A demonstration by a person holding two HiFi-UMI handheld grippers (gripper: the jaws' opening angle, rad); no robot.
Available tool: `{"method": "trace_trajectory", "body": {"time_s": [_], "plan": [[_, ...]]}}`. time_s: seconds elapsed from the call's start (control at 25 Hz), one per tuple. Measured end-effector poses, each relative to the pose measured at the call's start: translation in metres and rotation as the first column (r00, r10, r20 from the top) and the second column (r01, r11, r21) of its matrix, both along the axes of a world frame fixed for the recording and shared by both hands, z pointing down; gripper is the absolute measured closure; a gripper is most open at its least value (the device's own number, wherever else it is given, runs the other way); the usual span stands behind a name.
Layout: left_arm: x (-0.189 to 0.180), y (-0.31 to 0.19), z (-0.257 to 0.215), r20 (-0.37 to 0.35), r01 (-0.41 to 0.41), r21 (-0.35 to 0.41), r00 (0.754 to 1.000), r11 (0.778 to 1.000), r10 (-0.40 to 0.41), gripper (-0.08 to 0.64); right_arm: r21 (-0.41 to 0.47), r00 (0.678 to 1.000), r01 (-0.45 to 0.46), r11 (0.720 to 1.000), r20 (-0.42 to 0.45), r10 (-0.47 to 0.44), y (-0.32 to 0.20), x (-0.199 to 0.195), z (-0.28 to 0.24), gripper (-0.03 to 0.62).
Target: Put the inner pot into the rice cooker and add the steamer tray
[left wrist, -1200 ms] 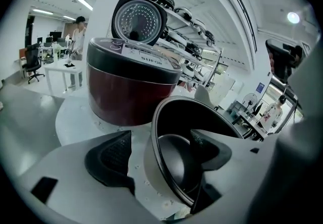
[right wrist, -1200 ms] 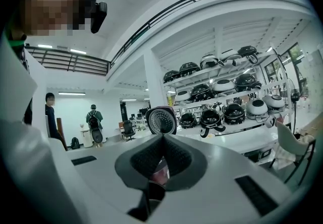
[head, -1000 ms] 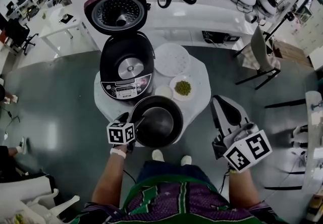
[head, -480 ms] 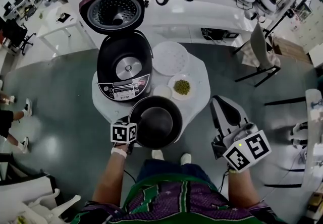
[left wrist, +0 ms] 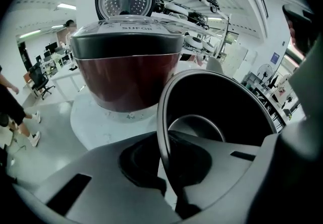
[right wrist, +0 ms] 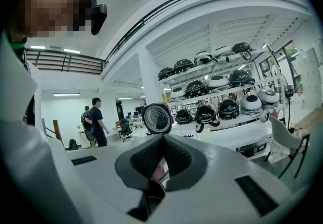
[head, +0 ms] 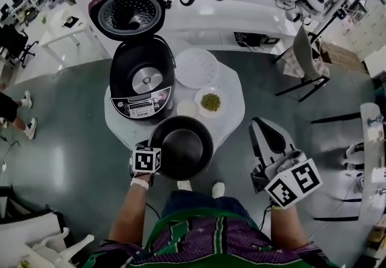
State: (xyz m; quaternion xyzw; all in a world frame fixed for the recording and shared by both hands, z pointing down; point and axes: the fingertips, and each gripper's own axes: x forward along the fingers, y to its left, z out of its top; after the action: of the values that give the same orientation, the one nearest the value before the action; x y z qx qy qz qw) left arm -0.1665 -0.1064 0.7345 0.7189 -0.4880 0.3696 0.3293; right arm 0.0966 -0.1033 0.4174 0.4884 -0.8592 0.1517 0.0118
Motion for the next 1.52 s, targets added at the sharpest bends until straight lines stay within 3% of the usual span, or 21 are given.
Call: {"method": "trace_trajectory", "body": {"time_s": [0.32, 0.8, 1.24, 1.52], "plan": [[-0.003, 0.018, -0.033, -0.019, -0.007, 0.050, 1.000, 0.999, 0.008, 0.534, 0.008, 1.000, -0.012, 1.000, 0.003, 0.012, 0.010, 0.005, -0.005, 0.586], [-0.018, 0.025, -0.140, -0.098, -0.027, 0.204, 0.994, 0.979, 0.048, 0.534, 0.085, 0.999, 0.037, 0.996, 0.012, -0.039, 0.008, -0.038, -0.046, 0.586], [-0.044, 0.003, -0.214, -0.188, 0.002, 0.336, 0.980, 0.942, 0.065, 0.534, 0.132, 0.999, 0.040, 0.990, -0.011, -0.039, 0.002, -0.066, -0.070, 0.586], [-0.056, -0.020, -0.246, -0.239, 0.073, 0.389, 0.971, 0.918, 0.024, 0.534, 0.118, 0.997, 0.077, 0.990, -0.027, -0.074, -0.024, -0.069, -0.068, 0.586]]}}
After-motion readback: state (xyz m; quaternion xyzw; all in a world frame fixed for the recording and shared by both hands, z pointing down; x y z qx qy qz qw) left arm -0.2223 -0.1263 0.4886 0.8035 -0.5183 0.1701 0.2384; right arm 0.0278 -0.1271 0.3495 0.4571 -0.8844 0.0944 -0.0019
